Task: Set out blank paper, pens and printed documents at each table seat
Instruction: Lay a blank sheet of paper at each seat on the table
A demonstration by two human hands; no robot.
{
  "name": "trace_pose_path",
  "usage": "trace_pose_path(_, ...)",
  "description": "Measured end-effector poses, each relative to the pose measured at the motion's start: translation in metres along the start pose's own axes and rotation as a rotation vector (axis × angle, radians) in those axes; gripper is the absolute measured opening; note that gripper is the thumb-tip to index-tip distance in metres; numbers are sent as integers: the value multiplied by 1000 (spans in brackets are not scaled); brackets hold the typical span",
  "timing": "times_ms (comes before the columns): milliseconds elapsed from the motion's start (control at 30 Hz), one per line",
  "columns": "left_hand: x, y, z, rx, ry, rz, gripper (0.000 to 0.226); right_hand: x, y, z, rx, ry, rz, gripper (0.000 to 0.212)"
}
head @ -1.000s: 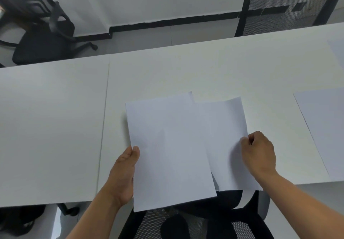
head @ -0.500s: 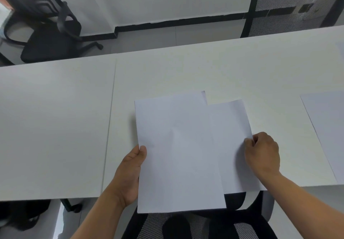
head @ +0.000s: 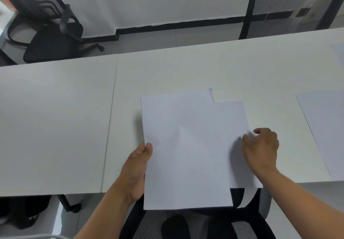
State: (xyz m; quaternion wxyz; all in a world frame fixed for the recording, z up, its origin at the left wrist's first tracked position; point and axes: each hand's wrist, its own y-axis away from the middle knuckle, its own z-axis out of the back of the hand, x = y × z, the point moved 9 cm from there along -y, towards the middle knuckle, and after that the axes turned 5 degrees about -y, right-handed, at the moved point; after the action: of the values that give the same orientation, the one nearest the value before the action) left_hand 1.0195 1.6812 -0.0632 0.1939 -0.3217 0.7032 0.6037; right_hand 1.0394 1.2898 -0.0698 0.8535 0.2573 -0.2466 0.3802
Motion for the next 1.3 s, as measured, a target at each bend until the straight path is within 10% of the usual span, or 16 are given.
trace_pose_path(133,-3,8,-5,-10,1,-3,39,39,25,0,144,-209,148,10)
trace_pose_path(367,-23,43,-32,-1,7,-63,36,77,77,0,567,-608,0,44)
trace_pose_path(1300,-64,222,62,-169,44,-382,36,202,234,22,777,-678,255,24)
